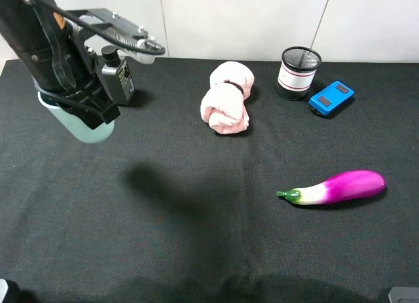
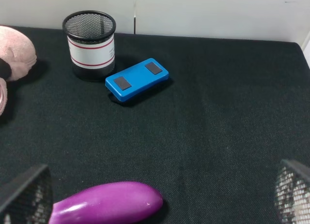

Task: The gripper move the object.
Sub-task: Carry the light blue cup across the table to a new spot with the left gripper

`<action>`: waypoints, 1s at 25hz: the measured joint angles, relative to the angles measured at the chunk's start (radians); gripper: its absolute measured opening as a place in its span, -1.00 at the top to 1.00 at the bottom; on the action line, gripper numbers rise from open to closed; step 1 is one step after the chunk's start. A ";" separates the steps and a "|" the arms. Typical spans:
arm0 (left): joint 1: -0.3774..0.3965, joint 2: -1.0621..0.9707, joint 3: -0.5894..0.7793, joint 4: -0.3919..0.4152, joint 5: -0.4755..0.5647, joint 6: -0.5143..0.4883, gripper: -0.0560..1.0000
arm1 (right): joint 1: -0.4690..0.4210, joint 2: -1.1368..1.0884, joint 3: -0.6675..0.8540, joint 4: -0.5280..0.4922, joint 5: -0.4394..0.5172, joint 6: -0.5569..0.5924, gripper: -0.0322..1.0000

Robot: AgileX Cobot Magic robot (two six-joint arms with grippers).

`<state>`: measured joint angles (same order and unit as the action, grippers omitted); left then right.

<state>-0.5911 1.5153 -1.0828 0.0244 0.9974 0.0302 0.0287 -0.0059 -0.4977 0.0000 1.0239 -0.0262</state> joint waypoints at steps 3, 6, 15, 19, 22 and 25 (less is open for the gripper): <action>0.000 0.000 -0.026 0.000 -0.003 -0.005 0.69 | 0.000 0.000 0.000 0.000 0.000 0.000 -0.41; 0.000 0.001 -0.064 0.009 -0.003 -0.030 0.69 | 0.000 0.000 0.000 0.000 0.000 0.000 -0.41; 0.000 0.161 -0.294 0.053 0.077 -0.066 0.69 | 0.000 0.000 0.000 0.000 0.000 0.000 -0.41; 0.000 0.241 -0.401 0.057 0.089 -0.066 0.69 | 0.000 0.000 0.000 0.000 0.000 0.000 -0.41; 0.000 0.304 -0.475 0.058 0.092 -0.065 0.69 | 0.000 0.000 0.000 0.000 0.000 0.000 -0.41; 0.000 0.370 -0.551 0.058 0.098 -0.065 0.69 | 0.000 0.000 0.000 0.000 0.000 0.000 -0.41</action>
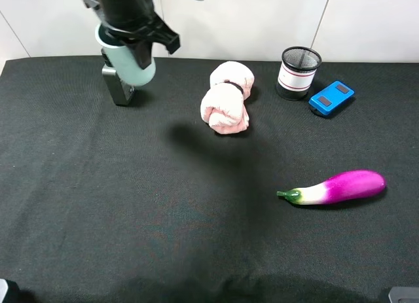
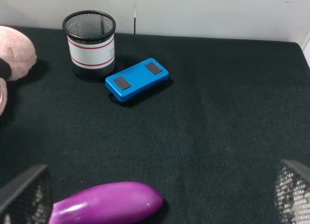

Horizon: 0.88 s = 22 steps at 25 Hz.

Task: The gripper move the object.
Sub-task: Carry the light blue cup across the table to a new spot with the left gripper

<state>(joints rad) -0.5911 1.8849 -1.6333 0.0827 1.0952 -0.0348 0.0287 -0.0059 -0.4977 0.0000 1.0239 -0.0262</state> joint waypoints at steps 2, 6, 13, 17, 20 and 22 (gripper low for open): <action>0.000 0.047 -0.055 0.000 0.005 0.000 0.69 | 0.000 0.000 0.000 0.000 0.000 0.000 -0.41; 0.000 0.134 -0.161 0.001 0.009 0.000 0.69 | 0.000 0.000 0.000 0.000 0.000 0.000 -0.41; 0.000 0.284 -0.346 0.001 0.010 0.001 0.69 | 0.000 0.000 0.000 0.000 0.000 0.000 -0.41; 0.003 0.356 -0.426 -0.007 0.011 0.001 0.69 | 0.000 0.000 0.000 0.000 0.000 0.000 -0.41; 0.013 0.398 -0.463 -0.028 0.008 0.001 0.69 | 0.000 0.000 0.000 0.000 0.000 0.000 -0.41; 0.023 0.416 -0.468 -0.032 -0.007 0.001 0.69 | 0.000 0.000 0.000 0.000 0.000 0.000 -0.41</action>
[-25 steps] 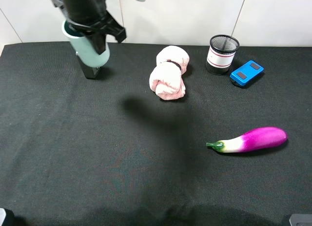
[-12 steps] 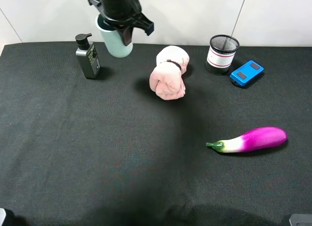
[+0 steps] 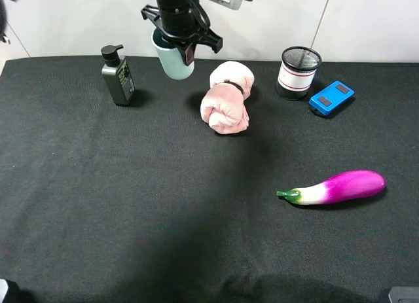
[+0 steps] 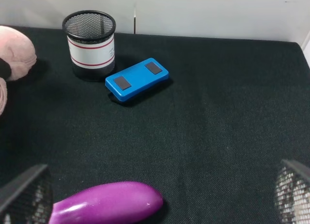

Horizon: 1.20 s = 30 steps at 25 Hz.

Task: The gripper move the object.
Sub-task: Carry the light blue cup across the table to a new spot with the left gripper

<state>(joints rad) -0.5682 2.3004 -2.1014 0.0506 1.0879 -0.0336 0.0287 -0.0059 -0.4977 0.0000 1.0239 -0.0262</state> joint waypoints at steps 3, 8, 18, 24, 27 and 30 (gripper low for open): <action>0.009 0.022 -0.001 -0.001 -0.020 0.000 0.69 | 0.000 0.000 0.000 0.000 0.000 0.000 -0.41; 0.014 0.057 -0.003 -0.025 -0.061 0.000 0.70 | 0.000 0.000 0.000 0.000 0.000 0.000 -0.41; 0.014 0.095 -0.003 -0.030 -0.127 -0.002 0.70 | 0.000 0.000 0.000 0.000 0.000 0.000 -0.41; 0.014 0.119 -0.003 -0.051 -0.135 -0.003 0.70 | 0.000 0.000 0.000 0.000 0.000 0.000 -0.41; 0.014 0.122 -0.003 -0.051 -0.140 -0.003 0.64 | 0.000 0.000 0.000 0.000 0.000 0.000 -0.41; 0.014 0.127 -0.003 -0.051 -0.142 -0.003 0.41 | 0.000 0.000 0.000 0.000 0.000 0.000 -0.41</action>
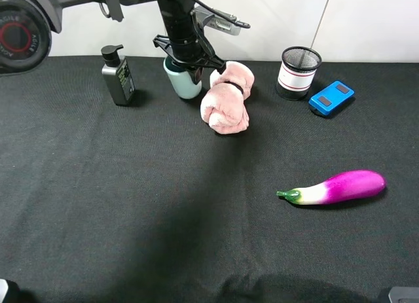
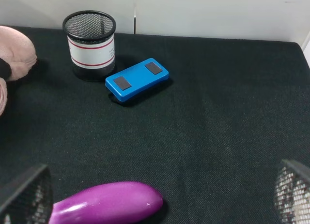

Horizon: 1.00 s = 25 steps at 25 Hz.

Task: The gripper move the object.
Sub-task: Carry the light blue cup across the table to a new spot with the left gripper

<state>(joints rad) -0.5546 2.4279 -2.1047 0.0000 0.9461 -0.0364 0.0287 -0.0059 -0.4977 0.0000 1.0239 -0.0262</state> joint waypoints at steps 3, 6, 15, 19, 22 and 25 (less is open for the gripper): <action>0.001 0.001 0.000 0.000 -0.001 0.000 0.11 | 0.000 0.000 0.000 0.000 0.000 0.000 -0.41; 0.002 0.001 0.000 0.000 -0.002 0.000 -0.12 | 0.000 0.000 0.000 0.000 0.000 0.000 -0.41; 0.002 0.001 0.000 0.000 -0.015 0.000 -0.32 | 0.000 0.000 0.000 0.000 0.000 0.000 -0.41; 0.002 0.001 -0.015 0.000 -0.015 0.000 -0.33 | 0.000 0.000 0.000 0.000 0.000 0.000 -0.41; 0.002 0.000 -0.043 0.000 0.000 0.000 -0.33 | 0.000 0.000 0.000 0.000 0.000 0.000 -0.41; 0.002 0.000 -0.072 0.000 0.031 0.000 -0.33 | 0.000 0.000 0.000 0.000 0.000 0.000 -0.41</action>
<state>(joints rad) -0.5525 2.4278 -2.1770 0.0000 0.9769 -0.0364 0.0287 -0.0059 -0.4977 0.0000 1.0239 -0.0262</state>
